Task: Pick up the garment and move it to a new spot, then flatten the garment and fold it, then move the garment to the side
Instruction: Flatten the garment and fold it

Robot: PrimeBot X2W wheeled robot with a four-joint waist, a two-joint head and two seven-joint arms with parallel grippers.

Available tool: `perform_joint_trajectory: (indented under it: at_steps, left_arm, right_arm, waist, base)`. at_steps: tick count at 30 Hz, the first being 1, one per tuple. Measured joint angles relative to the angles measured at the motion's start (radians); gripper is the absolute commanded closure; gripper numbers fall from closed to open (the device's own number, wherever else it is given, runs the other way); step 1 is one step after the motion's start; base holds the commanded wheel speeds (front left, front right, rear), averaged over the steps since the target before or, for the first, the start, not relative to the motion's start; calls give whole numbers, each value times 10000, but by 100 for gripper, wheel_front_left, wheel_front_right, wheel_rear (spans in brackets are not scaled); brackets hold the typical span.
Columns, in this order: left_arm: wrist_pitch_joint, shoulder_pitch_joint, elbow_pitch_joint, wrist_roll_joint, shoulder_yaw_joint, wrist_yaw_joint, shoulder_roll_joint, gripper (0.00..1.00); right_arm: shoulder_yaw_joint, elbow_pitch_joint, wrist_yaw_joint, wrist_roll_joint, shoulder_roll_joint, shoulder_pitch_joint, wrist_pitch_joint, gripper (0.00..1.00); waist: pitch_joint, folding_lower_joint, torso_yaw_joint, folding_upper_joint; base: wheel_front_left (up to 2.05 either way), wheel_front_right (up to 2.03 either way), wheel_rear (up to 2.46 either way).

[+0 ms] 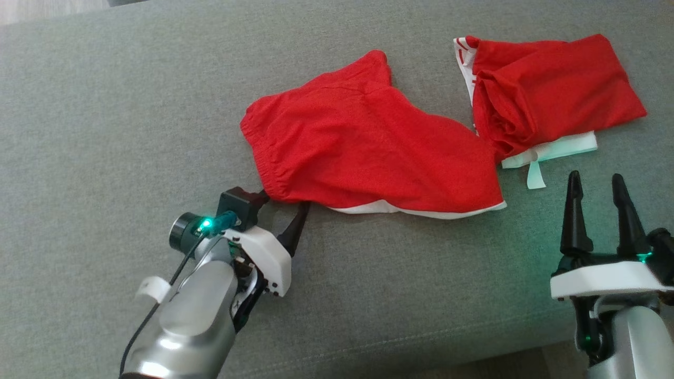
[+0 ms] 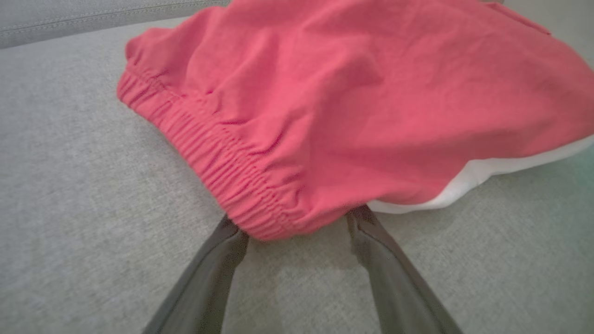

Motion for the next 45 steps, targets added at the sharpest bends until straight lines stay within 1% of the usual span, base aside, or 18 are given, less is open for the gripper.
perform_joint_trajectory:
  at_steps: [7, 8, 9, 10, 11, 16, 20, 25, 31, 37, 45]
  left_arm:
    - [-82, -54, 31, -107, -311, -10, -10, 0]
    - [-82, -54, 31, -169, -336, -10, -10, 1]
    - [-82, -54, 31, -224, -368, -12, -10, 67]
    - [-82, -54, 27, -288, -407, -12, -10, 91]
    - [-84, -54, 2, -341, -449, -12, -10, 100]
    - [-86, -50, -328, -520, -581, -13, -6, 100]
    - [-86, 66, -826, -539, -535, -13, 67, 100]
    - [-86, 360, -1273, -539, -407, -13, 128, 100]
    - [-86, 671, -1661, -537, -278, -69, 362, 100]
    - [-86, 709, -1929, -537, -228, 150, 399, 100]
    - [-86, 987, -1988, -531, -240, 370, 466, 100]
  right_arm:
    - [73, 107, 0, -2, 0, -145, 0, 0]
    - [92, 111, 0, 0, 0, -149, 0, 0]
    - [105, 130, 0, -2, 0, -148, 0, 0]
    - [109, 146, 0, -2, 0, -148, 0, 0]
    - [109, 159, 2, -2, 0, -147, 0, 0]
    - [86, 259, 0, -2, 0, -143, 0, 0]
    - [176, 441, 0, 0, 0, -132, 111, 0]
    - [439, 681, 0, 4, 0, -113, 332, 0]
    - [934, 1208, 0, 234, -2, -54, 779, 0]
    - [1266, 1824, 0, 336, -4, 85, 1034, 0]
    - [1369, 2452, 0, 301, -4, 76, 1306, 0]
  waist:
    - [29, 0, -104, 0]
    - [27, 0, -117, 0]
    - [20, 0, -127, 0]
    - [10, 0, -136, 0]
    - [0, 0, -141, 0]
    - [-105, 0, -64, 0]
    - [-317, 0, 138, 0]
    - [-446, 0, 334, 0]
    - [-590, 0, 617, 0]
    - [-685, 0, 939, 0]
    - [-720, 0, 1208, 0]
  base:
    - [0, 0, 0]
    - [0, 0, 0]
    - [0, 0, 0]
    - [0, 0, 0]
    - [0, 0, 0]
    - [0, 0, 0]
    - [0, 0, 0]
    - [0, 0, 0]
    - [0, 0, 0]
    - [0, 0, 0]
    - [0, 0, 0]
